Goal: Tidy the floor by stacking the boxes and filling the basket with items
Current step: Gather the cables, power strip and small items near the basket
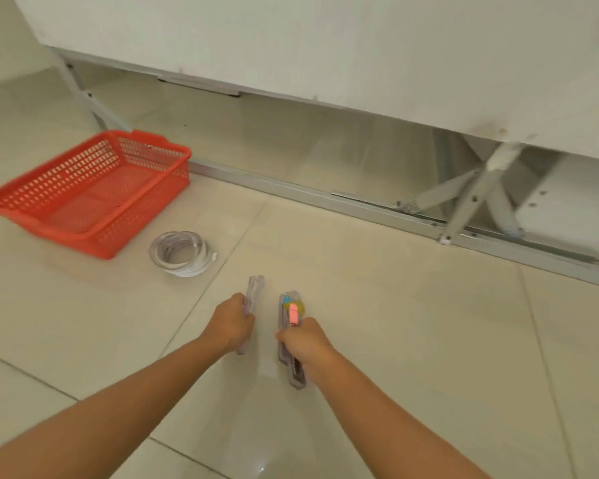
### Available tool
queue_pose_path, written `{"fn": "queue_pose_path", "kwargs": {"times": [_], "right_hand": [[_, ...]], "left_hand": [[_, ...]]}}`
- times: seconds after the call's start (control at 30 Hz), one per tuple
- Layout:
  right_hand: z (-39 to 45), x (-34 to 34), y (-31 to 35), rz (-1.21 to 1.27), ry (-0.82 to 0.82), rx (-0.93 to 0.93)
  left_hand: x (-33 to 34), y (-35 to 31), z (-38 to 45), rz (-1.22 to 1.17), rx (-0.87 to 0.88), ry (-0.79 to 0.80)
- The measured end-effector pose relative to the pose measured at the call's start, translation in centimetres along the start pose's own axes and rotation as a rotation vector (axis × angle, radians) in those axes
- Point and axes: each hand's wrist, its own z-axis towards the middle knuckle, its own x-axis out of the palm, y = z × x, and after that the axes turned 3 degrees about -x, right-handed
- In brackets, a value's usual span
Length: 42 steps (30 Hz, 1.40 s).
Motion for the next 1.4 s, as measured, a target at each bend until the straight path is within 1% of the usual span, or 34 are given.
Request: {"fn": "queue_pose_path", "kwargs": {"times": [0.1,0.23,0.33,0.4,0.47,0.5,0.53,0.57,0.6,0.63,0.67,0.7,0.83,0.87,0.9,0.97,1.03,1.07,1.1,1.13,1.2,1.23,1.3,1.4], "right_hand": [[2.3,4.5,1.5,0.036,0.048,-0.03],[3.5,7.9,2.9,0.093,0.13,-0.061],[4.0,8.8,3.6,0.24,0.184,-0.109],[4.2,8.8,3.9,0.354,0.222,-0.103],[4.5,8.5,4.1,0.385,0.234,-0.111],[4.6,8.2,4.2,0.386,0.236,-0.124],[4.6,7.9,4.3,0.39,0.237,-0.126],[4.4,7.5,4.4,0.389,0.244,-0.138],[4.2,7.0,4.5,0.385,0.261,-0.146],[4.0,6.5,4.5,0.373,0.275,-0.147],[4.0,6.0,4.4,0.349,0.271,-0.146],[3.9,5.5,4.3,0.316,0.247,-0.133],[3.3,3.3,3.7,0.218,0.208,-0.105],[3.1,2.8,3.5,0.203,0.208,-0.1],[2.6,2.1,3.4,0.164,0.214,-0.103],[1.8,0.5,2.9,-0.01,0.203,-0.145],[0.4,-1.8,1.9,-0.357,0.207,-0.231],[-0.6,-3.4,1.2,-0.589,0.207,-0.279],[-1.8,-5.4,0.1,-0.825,0.194,-0.327],[-3.3,-7.5,-1.1,-1.03,0.17,-0.371],[-6.6,-12.4,-3.8,-1.302,0.093,-0.421],[-8.5,-15.0,-5.2,-1.384,0.057,-0.411],[-12.3,-20.7,-7.9,-1.485,0.003,-0.317],[-18.2,-28.4,-12.0,-1.482,-0.099,-0.093]], "left_hand": [[-1.9,1.9,2.2,-0.066,0.023,-0.126],[-2.9,4.1,3.6,-0.12,0.051,-0.195],[-2.4,4.9,3.5,-0.168,0.1,-0.268],[-1.5,5.0,3.3,-0.126,0.103,-0.299],[-0.9,4.8,3.3,-0.084,0.101,-0.29],[-0.8,4.8,3.4,-0.037,0.122,-0.282],[-0.7,4.9,3.6,0.068,0.169,-0.292],[-0.8,5.2,3.7,0.232,0.244,-0.308],[-0.9,5.5,4.1,0.393,0.321,-0.285],[-1.1,5.7,4.3,0.519,0.351,-0.231],[-1.2,5.8,4.6,0.625,0.351,-0.191],[-0.9,6.2,4.7,0.712,0.356,-0.189],[-0.3,5.5,4.9,0.893,0.367,-0.276],[-0.2,5.2,5.0,0.968,0.342,-0.259],[-0.2,4.6,5.0,1.033,0.301,-0.276],[0.1,3.4,4.4,1.03,0.212,-0.291],[1.0,1.4,4.0,0.921,0.221,-0.293],[1.3,-0.5,3.2,0.915,0.242,-0.232],[2.0,-2.6,2.4,0.893,0.361,-0.238],[2.9,-4.8,1.3,0.881,0.434,-0.195],[5.7,-8.9,-0.9,0.85,0.603,-0.085],[7.2,-11.3,-2.6,0.841,0.673,-0.035],[10.2,-15.4,-6.1,0.814,0.831,0.052],[14.9,-20.6,-11.8,0.785,1.037,0.179]]}}
